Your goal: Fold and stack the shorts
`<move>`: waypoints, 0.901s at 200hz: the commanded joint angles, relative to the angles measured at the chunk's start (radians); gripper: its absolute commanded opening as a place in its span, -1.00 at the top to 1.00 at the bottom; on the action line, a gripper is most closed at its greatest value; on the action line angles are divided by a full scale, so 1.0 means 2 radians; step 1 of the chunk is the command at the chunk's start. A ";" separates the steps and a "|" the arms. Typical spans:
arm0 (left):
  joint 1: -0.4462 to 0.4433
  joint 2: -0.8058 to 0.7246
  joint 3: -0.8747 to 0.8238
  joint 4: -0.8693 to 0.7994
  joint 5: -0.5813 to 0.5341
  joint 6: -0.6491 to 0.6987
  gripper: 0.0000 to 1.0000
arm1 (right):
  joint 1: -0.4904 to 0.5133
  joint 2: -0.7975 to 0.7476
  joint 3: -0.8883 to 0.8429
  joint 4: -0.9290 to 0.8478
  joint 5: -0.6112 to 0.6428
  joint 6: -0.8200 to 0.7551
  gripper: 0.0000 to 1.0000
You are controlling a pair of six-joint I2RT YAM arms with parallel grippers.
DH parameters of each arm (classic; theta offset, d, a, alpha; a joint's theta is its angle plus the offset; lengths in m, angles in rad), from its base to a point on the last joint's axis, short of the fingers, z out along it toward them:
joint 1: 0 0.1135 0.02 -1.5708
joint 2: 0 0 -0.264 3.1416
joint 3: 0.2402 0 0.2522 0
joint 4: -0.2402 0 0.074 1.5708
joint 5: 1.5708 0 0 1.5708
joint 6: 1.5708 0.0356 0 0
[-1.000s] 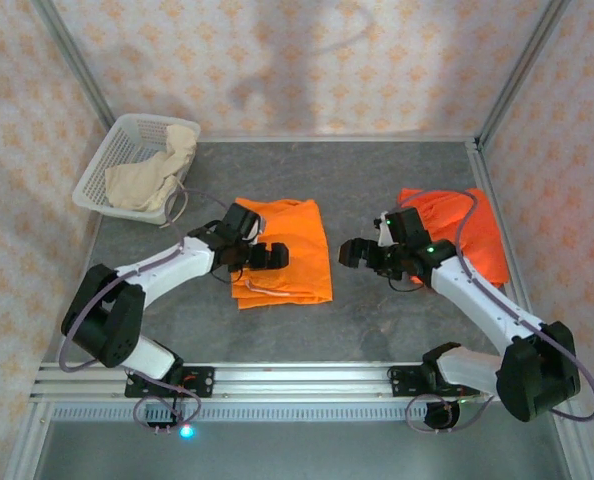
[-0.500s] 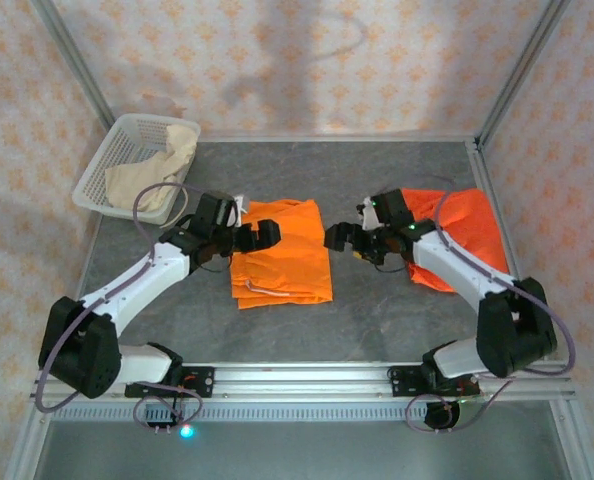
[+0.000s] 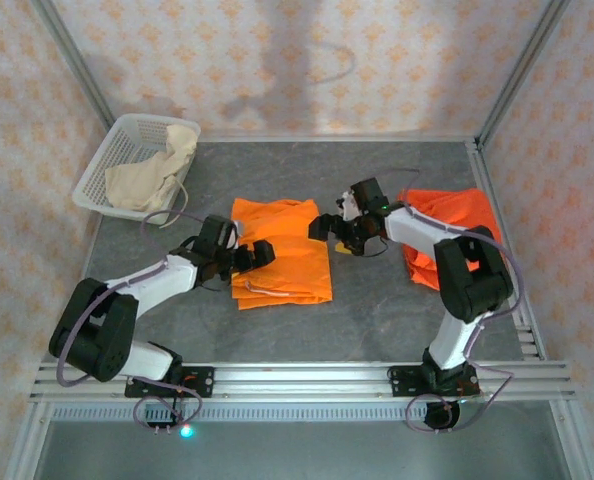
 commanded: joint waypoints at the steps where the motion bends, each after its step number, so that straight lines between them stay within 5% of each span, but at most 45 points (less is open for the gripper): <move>1: 0.003 0.002 -0.036 -0.008 -0.007 -0.013 -1.00 | 0.003 0.022 0.020 0.022 -0.021 -0.013 -0.99; 180: 0.003 0.016 -0.054 0.017 0.002 -0.019 -1.00 | 0.014 0.080 -0.007 0.160 -0.085 0.067 -0.97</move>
